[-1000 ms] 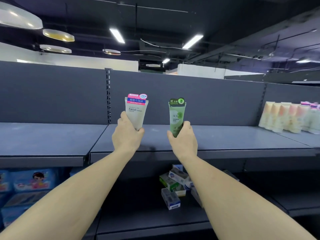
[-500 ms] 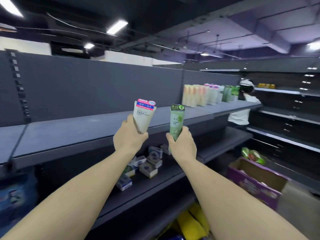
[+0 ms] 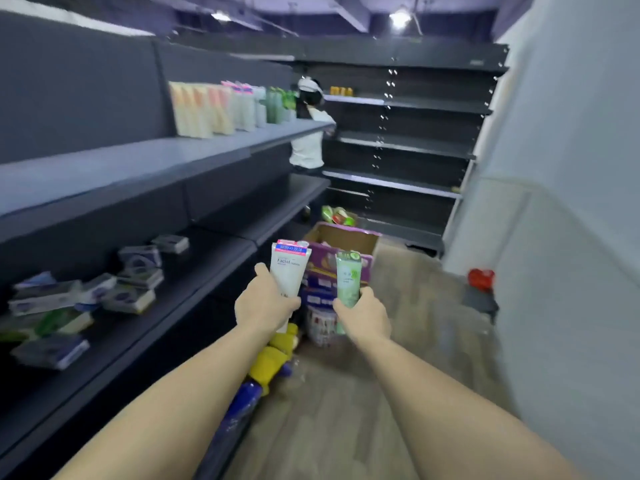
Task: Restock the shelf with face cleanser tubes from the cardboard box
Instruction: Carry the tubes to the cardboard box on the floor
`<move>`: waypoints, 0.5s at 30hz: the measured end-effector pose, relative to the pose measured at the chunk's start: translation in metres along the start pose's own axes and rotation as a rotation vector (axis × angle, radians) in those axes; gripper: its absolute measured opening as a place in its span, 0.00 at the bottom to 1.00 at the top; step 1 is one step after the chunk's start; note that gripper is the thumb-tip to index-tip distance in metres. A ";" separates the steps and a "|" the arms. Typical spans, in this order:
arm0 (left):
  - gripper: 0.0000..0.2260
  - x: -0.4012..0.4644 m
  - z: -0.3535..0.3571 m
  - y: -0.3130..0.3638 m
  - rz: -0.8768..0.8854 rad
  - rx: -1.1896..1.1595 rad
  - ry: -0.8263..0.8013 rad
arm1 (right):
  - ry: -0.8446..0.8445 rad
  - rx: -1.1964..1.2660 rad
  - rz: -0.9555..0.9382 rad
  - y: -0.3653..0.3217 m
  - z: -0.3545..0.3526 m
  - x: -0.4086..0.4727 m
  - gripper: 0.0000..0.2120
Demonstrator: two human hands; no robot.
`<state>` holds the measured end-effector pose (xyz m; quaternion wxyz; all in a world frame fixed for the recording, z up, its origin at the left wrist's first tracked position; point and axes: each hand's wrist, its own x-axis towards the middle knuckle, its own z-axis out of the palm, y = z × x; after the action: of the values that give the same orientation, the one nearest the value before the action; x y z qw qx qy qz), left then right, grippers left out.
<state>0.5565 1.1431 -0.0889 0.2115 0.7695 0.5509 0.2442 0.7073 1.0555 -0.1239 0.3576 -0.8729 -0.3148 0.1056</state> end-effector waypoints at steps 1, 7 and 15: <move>0.26 -0.006 0.014 0.009 0.012 -0.011 -0.028 | 0.002 -0.009 0.027 0.014 -0.009 0.001 0.21; 0.29 -0.043 0.092 0.066 0.086 -0.019 -0.193 | 0.060 -0.029 0.197 0.101 -0.062 -0.005 0.19; 0.27 -0.095 0.152 0.136 0.131 0.006 -0.267 | 0.094 -0.037 0.274 0.177 -0.116 0.005 0.20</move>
<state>0.7244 1.0025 -0.1416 0.2640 0.8301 0.4673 0.1515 0.8426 0.8968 -0.1620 0.3381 -0.9180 -0.1776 0.1068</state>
